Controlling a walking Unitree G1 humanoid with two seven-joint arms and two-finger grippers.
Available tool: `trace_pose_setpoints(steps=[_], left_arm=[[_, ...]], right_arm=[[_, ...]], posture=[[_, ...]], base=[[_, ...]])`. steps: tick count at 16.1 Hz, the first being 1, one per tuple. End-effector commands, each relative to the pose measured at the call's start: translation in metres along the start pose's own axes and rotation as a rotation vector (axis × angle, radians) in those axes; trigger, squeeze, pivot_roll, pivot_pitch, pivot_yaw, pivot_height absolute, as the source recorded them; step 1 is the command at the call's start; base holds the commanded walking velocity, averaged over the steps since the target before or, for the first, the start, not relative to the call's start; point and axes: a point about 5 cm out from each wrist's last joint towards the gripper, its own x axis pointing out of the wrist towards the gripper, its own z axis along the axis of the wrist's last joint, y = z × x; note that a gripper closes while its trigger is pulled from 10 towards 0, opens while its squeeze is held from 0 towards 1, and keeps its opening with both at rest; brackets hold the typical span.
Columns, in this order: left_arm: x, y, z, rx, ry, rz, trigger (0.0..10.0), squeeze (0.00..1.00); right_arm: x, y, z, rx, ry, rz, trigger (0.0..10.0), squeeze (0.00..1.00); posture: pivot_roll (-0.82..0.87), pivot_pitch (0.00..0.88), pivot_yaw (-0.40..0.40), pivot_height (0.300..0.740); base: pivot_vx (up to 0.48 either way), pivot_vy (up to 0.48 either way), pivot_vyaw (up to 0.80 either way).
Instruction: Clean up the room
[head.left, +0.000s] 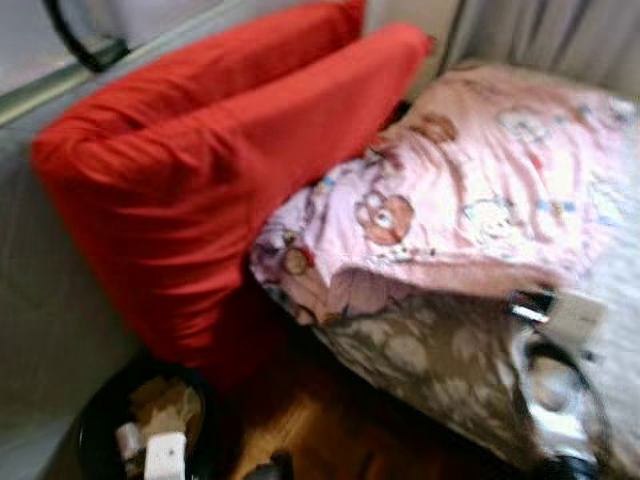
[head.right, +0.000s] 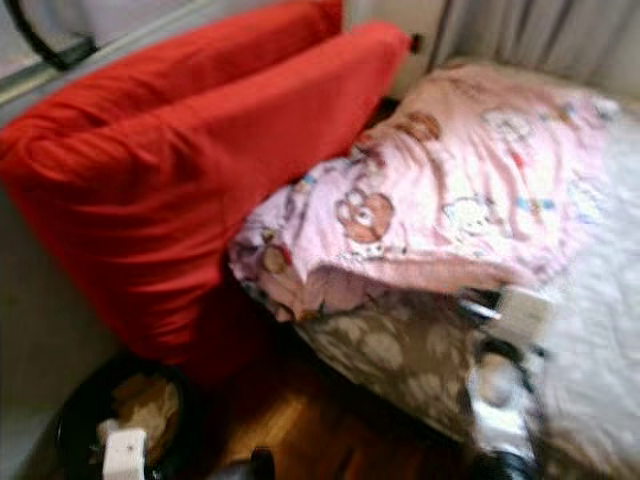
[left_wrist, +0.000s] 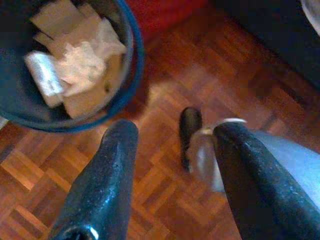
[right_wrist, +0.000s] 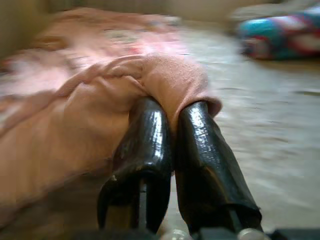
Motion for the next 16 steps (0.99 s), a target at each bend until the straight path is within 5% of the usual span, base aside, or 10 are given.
trace_pose_setpoints(steps=[1,13,16], left_arm=[[-0.003,0.005,-0.006,0.028,0.026,0.001,10.0,0.0],[-0.003,0.005,-0.007,0.077,0.045,-0.022,10.0,0.0],[-0.003,0.004,-0.007,0.087,0.047,-0.032,10.0,0.0]], right_arm=[[0.0,-0.004,0.003,0.008,-0.009,-0.038,10.0,0.0],[-0.007,-0.008,0.007,-0.097,-0.049,-0.092,10.0,0.0],[-0.014,-0.029,-0.018,-0.035,0.112,-0.253,10.0,0.0]], posture=[[0.06,0.142,-0.02,0.74],[0.06,0.147,-0.019,0.74],[0.06,0.148,-0.021,0.74]], base=[[-0.251,0.0,0.0],[-0.04,0.0,0.0],[0.0,0.0,0.0]])
